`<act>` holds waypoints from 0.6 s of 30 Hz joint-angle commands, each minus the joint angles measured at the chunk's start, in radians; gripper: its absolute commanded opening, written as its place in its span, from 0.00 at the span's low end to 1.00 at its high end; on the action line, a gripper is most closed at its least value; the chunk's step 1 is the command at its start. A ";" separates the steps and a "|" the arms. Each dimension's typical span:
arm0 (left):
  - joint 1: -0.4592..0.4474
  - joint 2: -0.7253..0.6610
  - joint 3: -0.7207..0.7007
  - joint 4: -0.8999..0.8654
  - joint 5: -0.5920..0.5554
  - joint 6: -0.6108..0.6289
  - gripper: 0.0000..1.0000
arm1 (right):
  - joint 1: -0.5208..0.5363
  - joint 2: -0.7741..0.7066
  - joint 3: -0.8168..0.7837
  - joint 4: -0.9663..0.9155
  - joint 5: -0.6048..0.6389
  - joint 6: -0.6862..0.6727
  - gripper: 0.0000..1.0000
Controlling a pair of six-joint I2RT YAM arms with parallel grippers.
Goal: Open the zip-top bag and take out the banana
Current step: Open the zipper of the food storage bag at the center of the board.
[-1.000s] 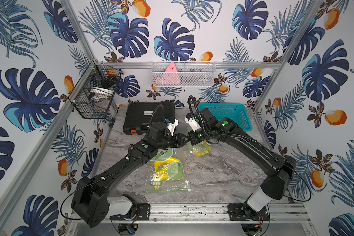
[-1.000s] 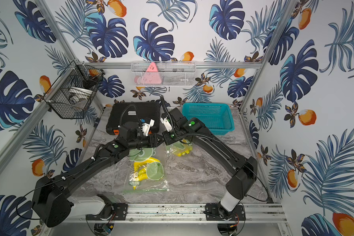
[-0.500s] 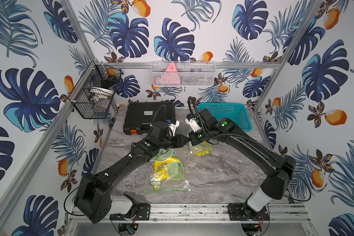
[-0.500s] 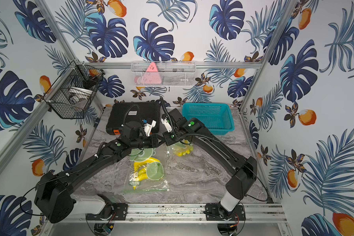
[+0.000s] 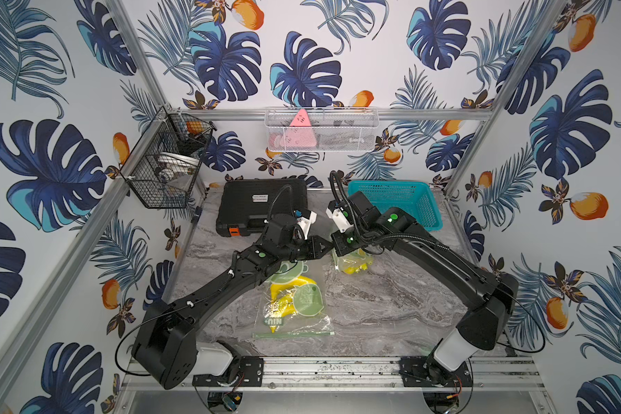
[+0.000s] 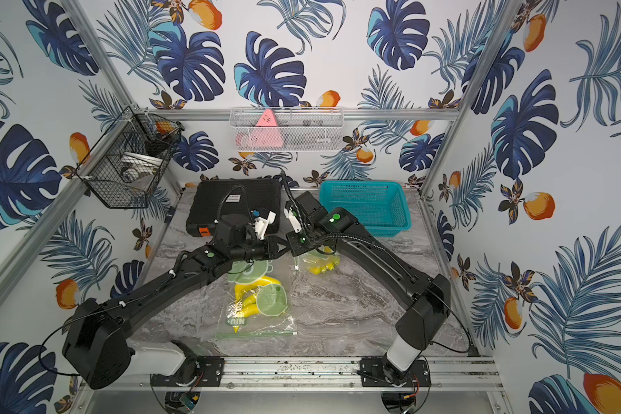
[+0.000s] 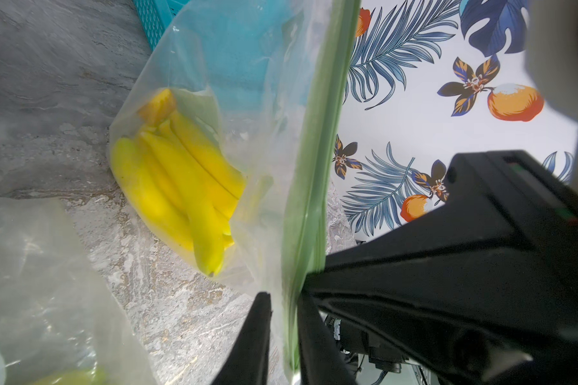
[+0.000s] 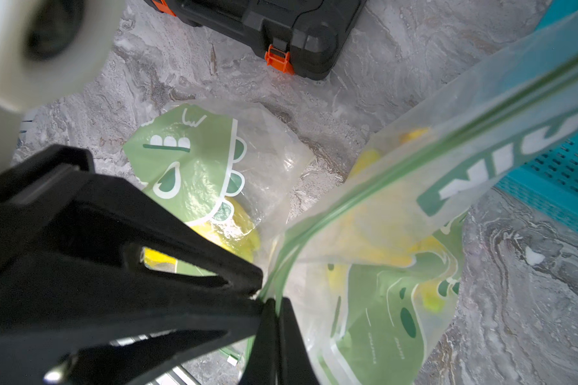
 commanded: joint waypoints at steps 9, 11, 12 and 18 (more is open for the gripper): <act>0.000 0.012 0.014 -0.013 -0.090 0.018 0.00 | 0.023 -0.020 -0.018 0.024 -0.137 0.032 0.00; -0.001 0.014 0.020 -0.044 -0.110 0.028 0.00 | 0.023 -0.026 -0.023 0.008 -0.112 0.031 0.00; -0.001 0.014 0.025 -0.066 -0.122 0.038 0.00 | 0.023 -0.028 -0.025 -0.002 -0.100 0.027 0.00; -0.001 0.005 0.033 -0.158 -0.168 0.083 0.00 | 0.018 -0.049 -0.053 -0.079 -0.003 0.008 0.00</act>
